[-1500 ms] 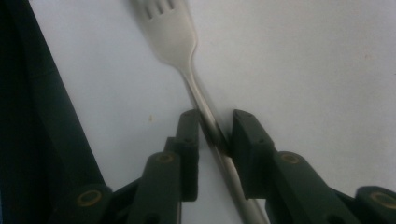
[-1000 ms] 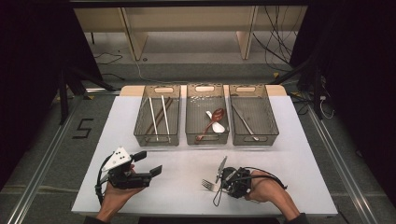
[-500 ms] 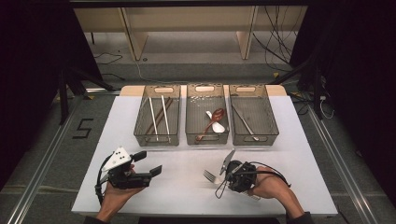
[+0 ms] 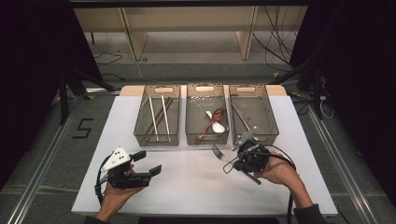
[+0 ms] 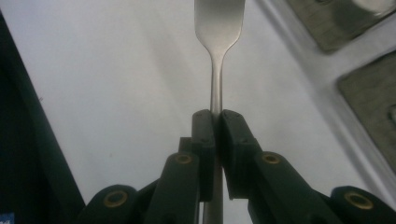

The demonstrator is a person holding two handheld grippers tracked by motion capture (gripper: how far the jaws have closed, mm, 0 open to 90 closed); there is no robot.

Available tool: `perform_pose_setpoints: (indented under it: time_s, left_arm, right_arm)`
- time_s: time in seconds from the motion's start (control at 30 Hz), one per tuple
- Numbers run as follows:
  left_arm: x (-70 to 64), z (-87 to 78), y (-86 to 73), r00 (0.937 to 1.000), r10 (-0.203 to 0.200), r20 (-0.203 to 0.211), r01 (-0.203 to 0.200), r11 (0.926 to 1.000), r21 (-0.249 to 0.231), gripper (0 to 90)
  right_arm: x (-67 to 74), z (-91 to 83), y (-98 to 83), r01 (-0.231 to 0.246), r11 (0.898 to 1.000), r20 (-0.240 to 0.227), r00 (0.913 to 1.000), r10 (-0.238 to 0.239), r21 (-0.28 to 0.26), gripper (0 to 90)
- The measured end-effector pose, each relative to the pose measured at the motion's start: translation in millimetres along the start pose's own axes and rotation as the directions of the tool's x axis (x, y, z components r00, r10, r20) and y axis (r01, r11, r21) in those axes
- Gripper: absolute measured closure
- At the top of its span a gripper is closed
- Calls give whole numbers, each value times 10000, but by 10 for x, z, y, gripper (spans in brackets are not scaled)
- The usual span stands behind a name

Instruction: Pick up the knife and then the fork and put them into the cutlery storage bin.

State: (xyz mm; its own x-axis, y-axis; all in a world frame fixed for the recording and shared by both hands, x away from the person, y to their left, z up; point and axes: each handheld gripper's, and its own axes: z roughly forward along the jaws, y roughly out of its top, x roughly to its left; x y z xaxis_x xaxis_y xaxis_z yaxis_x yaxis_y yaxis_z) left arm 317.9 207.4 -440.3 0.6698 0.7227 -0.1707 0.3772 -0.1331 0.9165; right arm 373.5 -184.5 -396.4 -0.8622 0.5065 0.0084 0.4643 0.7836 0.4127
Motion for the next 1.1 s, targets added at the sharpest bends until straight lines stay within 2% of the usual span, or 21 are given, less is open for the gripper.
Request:
perform_pose_setpoints:
  time_s: [0.43, 1.1]
  left_arm:
    - [5, 3, -3, 10000, -27, -7, 27, 10000, -25, 159]
    - [7, -1, -8, 9999, -91, -59, 90, 9998, -201, 159]
  right_arm:
    - [-241, -77, 6, -854, 9916, 304, 9956, 887, -967, 848]
    - [-597, -288, 175, -1726, 9606, 682, 9791, 1914, -2180, 848]
